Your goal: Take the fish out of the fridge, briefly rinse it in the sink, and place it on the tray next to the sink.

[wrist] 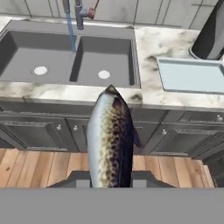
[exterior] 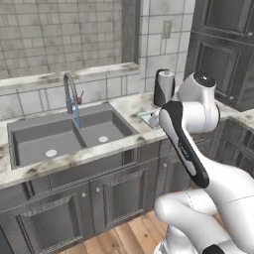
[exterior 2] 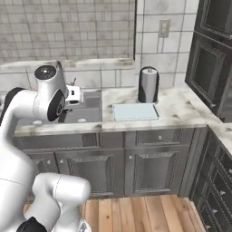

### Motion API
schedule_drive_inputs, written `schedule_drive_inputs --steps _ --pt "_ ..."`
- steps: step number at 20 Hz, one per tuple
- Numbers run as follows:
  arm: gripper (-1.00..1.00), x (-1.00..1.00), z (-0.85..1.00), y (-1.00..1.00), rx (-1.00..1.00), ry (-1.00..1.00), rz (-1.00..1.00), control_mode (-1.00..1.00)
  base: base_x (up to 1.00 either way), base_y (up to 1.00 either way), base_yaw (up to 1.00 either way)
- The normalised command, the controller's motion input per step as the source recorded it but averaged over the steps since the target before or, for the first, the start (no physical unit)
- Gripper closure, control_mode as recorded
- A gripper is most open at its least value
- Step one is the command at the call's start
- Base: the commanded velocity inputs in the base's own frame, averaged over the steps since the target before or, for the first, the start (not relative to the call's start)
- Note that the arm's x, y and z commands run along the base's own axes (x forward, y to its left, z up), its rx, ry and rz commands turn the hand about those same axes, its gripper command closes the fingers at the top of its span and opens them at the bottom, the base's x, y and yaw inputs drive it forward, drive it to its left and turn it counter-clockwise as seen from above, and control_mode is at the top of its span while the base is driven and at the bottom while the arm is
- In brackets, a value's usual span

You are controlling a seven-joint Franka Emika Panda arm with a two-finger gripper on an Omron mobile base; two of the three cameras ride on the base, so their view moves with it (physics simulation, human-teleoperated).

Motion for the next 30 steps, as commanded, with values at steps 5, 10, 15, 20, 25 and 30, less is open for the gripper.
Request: schedule_drive_inputs --steps 5,10,15,20,25,30 --pt "1.00 0.00 0.00 0.00 0.00 0.00 0.00 1.00 1.00 -0.06 0.12" --pt "1.00 0.00 0.00 0.00 0.00 0.00 0.00 1.00 0.78 -0.08 0.02" --pt "1.00 0.00 0.00 0.00 0.00 0.00 0.00 1.00 0.33 0.00 0.07" --pt "1.00 0.00 0.00 0.00 0.00 0.00 0.00 1.00 0.31 0.00 0.08" --pt "1.00 0.67 -0.28 -0.27 0.00 0.26 0.12 -1.00 0.10 -0.01 0.02" --pt "1.00 0.99 -0.52 -0.11 0.01 0.48 0.24 -1.00 0.00 0.00 0.00"
